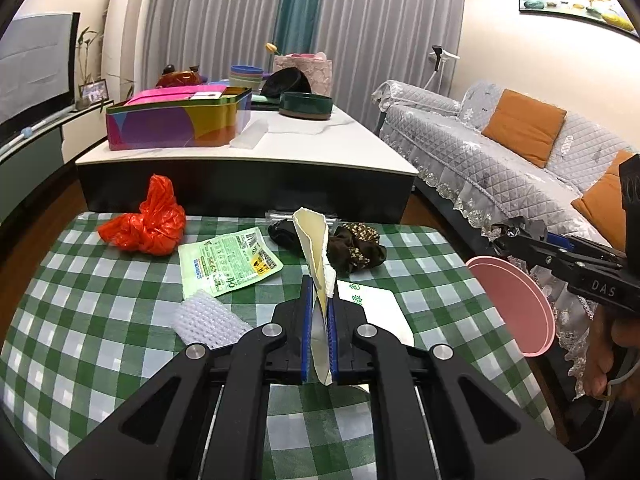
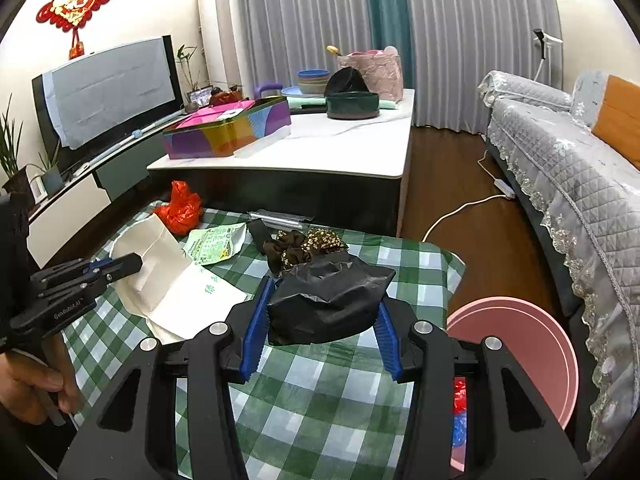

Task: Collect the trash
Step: 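Close the left gripper on the white paper bag while the right gripper grasps the black cloth, then carry the paper bag and black cloth over the pink bin with both grippers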

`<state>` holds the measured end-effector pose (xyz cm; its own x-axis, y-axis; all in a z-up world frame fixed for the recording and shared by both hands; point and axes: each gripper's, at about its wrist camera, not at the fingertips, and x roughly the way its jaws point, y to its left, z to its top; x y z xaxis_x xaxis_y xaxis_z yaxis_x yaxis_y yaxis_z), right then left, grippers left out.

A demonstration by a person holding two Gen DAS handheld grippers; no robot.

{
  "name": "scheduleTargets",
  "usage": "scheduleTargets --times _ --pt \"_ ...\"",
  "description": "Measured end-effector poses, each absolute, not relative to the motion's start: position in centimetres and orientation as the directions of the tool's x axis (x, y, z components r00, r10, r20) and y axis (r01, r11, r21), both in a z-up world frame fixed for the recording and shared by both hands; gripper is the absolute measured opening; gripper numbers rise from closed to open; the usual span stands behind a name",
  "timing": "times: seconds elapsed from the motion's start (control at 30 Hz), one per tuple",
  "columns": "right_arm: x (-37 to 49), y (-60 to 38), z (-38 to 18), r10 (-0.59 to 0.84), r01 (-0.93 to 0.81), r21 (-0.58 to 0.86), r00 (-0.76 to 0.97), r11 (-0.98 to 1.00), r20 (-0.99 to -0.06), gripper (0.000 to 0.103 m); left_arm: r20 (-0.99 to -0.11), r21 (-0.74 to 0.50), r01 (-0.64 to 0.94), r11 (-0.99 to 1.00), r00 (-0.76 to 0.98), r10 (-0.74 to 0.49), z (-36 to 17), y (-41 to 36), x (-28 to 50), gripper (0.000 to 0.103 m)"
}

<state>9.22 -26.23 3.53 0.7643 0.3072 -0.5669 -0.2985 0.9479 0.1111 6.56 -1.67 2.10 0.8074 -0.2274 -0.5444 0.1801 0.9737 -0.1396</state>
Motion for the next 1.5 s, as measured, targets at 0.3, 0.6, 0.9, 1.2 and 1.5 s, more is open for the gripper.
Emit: scheduleTargets --times 0.3,0.6,0.9,1.2,1.5 --pt "8.2 -27.8 7.3 0.321 -0.298 0.13 0.79 0.946 -0.522 0.048 -0.535 -0.132 0.194 0.972 0.812 -0.235 2.7 -2.2 5.9 0.007" --pt "8.2 -31.7 8.1 0.272 -0.245 0.122 0.822 0.962 -0.501 0.048 -0.545 -0.115 0.203 0.972 0.806 -0.233 2.2 -3.0 6.1 0.007" --pt "8.4 -33.5 5.6 0.225 -0.191 0.119 0.825 0.974 -0.519 0.048 -0.553 -0.104 0.214 0.971 0.799 -0.235 1.9 -4.3 6.6 0.007" --pt "8.8 -35.3 4.9 0.188 -0.147 0.119 0.832 0.982 -0.522 0.048 -0.558 -0.101 0.237 0.966 0.791 -0.252 1.5 -6.3 7.4 0.007" --pt "8.7 -37.3 4.6 0.144 -0.103 0.106 0.84 0.989 -0.523 0.048 -0.565 -0.101 0.263 0.96 0.779 -0.273 1.1 -8.3 8.0 0.007"
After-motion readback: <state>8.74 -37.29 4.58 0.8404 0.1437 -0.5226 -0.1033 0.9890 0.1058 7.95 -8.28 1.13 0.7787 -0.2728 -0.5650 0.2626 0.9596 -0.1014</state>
